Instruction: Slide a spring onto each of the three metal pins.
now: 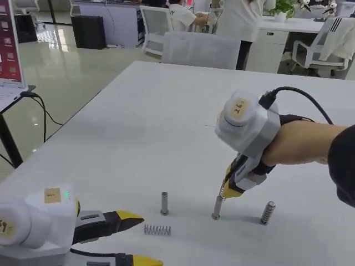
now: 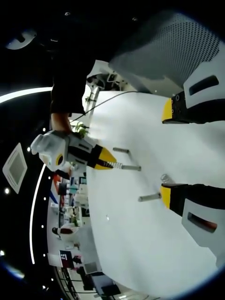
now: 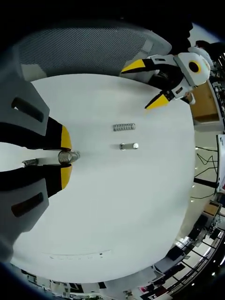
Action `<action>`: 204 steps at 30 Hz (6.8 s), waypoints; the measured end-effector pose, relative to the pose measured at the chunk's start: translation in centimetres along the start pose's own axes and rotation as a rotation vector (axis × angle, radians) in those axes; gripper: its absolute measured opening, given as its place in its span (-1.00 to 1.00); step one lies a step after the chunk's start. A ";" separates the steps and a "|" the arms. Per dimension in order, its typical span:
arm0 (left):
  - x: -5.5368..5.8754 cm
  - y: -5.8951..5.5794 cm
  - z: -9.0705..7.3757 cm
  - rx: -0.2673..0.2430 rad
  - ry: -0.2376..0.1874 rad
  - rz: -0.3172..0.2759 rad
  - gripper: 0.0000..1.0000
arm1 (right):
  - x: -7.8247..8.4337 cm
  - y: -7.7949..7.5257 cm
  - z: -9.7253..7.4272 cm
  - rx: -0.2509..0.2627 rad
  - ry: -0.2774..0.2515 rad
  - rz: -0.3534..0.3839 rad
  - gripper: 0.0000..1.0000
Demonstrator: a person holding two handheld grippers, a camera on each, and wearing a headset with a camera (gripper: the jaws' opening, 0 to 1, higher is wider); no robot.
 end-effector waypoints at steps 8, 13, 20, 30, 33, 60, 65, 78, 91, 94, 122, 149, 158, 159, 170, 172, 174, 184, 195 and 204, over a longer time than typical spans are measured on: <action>0.0 0.0 0.0 0.000 0.002 0.003 -0.12 | -0.2 -0.1 0.3 -0.007 -0.005 0.000 -0.84; 0.1 0.0 -0.1 0.001 0.006 0.004 -0.13 | -0.1 -0.2 0.9 -0.014 0.003 0.008 -0.84; 0.1 0.0 0.0 0.003 0.009 0.004 -0.13 | 0.1 -0.4 2.0 -0.013 0.016 0.013 -0.84; 0.2 -0.1 -0.1 0.000 0.016 0.004 -0.14 | 0.1 -0.8 3.7 -0.006 0.023 0.026 -0.84; 0.2 -0.1 -0.2 -0.003 0.018 0.002 -0.14 | 0.1 -0.9 4.2 -0.004 0.019 0.030 -0.84; 0.2 0.2 -0.3 -0.011 0.020 0.000 -0.14 | 0.2 -1.2 5.8 -0.015 0.012 0.042 -0.79; 0.1 0.1 -0.2 -0.009 0.020 0.003 -0.14 | 0.3 -1.2 5.7 -0.014 0.009 0.036 -0.68; 0.2 0.1 -0.2 -0.009 0.020 0.006 -0.15 | -1.1 -0.6 4.2 0.026 -0.036 -0.002 -0.54; 0.1 0.1 -0.4 -0.013 0.018 0.010 -0.15 | -3.7 1.7 4.4 -0.026 -0.087 -0.058 -0.56; 0.1 0.0 -0.4 -0.014 0.018 0.011 -0.15 | -4.1 2.3 4.8 -0.040 -0.084 -0.075 -0.58; 0.4 0.6 -0.8 -0.029 0.030 0.005 -0.19 | -6.1 3.4 10.3 -0.100 -0.049 -0.129 -0.77; 0.6 0.5 -0.6 -0.023 0.036 0.008 -0.22 | -5.3 5.2 9.3 -0.121 -0.003 -0.163 -0.85; 0.0 0.0 -0.2 0.010 0.029 0.023 -0.29 | -4.5 7.2 6.2 -0.144 -0.008 -0.195 -0.85; -0.1 -0.1 -0.1 0.014 0.028 0.025 -0.29 | -4.4 7.4 5.9 -0.145 -0.008 -0.200 -0.85; -1.3 -1.3 0.9 0.063 0.015 0.057 -0.35 | -3.6 9.0 3.5 -0.141 -0.001 -0.238 -0.85; -1.6 -1.5 1.0 0.076 0.011 0.068 -0.37 | -3.5 9.2 3.3 -0.144 0.006 -0.241 -0.85; -1.8 -1.6 1.2 0.084 0.008 0.072 -0.39 | -3.4 9.2 3.2 -0.140 0.007 -0.245 -0.85; -2.1 -2.3 1.6 0.126 0.005 0.113 -0.60 | -3.4 9.8 3.1 -0.144 0.010 -0.251 -0.85; -1.9 -2.6 1.8 0.147 0.003 0.138 -0.79 | -3.9 10.4 3.2 -0.153 0.007 -0.276 -0.85; -1.8 -2.7 1.8 0.152 0.010 0.147 -0.91 | -4.0 10.7 3.2 -0.156 0.018 -0.299 -0.85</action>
Point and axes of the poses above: the centre of the closed fingertips' face, and the gripper's own axes: z roughly forward along the fingers, y roughly to its left, x roughly out of its underside, the point moved 7 cm from there along -z, roughly backward along the fingers, and after that the axes turned 15 degrees about -x, right-handed, at the moved point
